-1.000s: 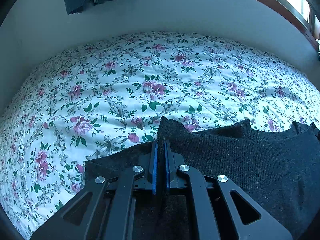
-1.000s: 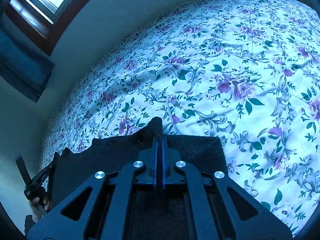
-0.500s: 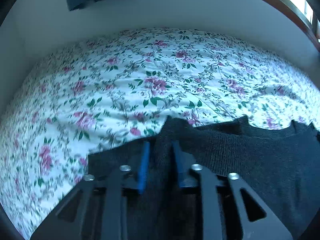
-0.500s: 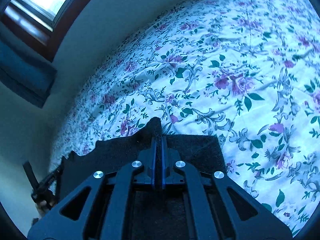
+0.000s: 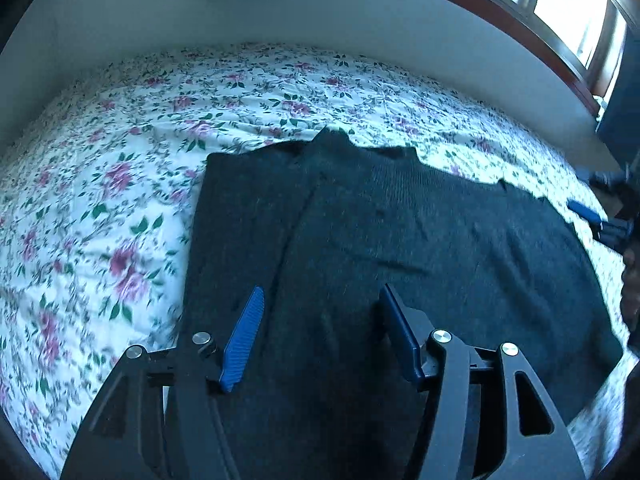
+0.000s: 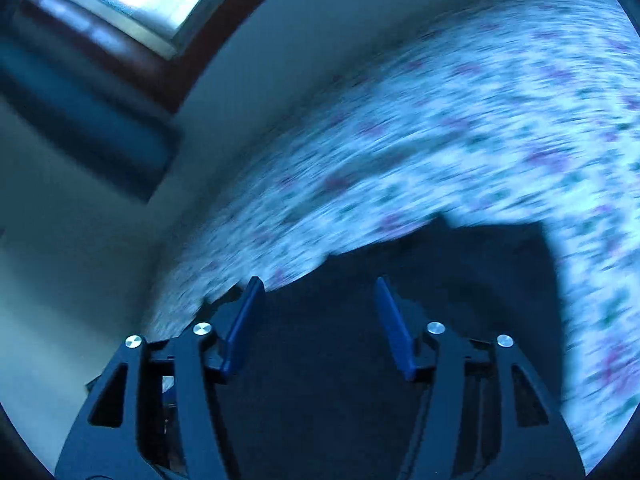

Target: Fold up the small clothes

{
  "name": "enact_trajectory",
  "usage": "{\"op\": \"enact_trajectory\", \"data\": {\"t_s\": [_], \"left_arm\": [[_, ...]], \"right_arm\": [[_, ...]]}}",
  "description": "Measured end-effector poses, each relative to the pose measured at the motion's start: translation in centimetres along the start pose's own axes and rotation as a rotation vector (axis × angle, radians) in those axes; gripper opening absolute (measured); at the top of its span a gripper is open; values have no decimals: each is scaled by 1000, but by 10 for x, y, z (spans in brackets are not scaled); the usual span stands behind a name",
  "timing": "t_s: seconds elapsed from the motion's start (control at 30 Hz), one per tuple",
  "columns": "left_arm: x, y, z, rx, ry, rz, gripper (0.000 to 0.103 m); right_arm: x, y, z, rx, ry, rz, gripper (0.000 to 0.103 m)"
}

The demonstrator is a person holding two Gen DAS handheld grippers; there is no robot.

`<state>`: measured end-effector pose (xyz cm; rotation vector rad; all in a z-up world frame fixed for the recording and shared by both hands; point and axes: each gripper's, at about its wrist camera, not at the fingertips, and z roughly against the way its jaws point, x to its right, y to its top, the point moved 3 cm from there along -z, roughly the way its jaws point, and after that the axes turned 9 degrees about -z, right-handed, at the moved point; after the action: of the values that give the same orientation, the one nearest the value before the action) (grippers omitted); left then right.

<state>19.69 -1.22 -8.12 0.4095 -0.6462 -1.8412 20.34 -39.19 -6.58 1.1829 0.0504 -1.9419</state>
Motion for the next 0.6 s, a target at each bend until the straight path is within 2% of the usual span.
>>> {"op": "enact_trajectory", "data": {"t_s": [0.03, 0.1, 0.23, 0.3, 0.37, 0.47, 0.6], "left_arm": [[-1, -1, 1, 9, -2, -1, 60], [-2, -3, 3, 33, -22, 10, 68], [-4, -5, 3, 48, -46, 21, 69], [-3, -7, 2, 52, -40, 0, 69], [-1, -9, 1, 46, -34, -18, 69], [1, -9, 1, 43, -30, -37, 70], [-1, -9, 3, 41, -55, -33, 70]], "right_arm": [[-10, -6, -9, -29, 19, 8, 60], [-33, -19, -33, -90, 52, 25, 60], [-60, -38, -77, -161, 55, 54, 63], [-63, -45, -101, -193, 17, 53, 65], [-55, -52, -123, -220, -74, 43, 66], [-54, -53, -126, -188, -59, 37, 66], [-64, -57, -106, -180, -59, 36, 66]]}}
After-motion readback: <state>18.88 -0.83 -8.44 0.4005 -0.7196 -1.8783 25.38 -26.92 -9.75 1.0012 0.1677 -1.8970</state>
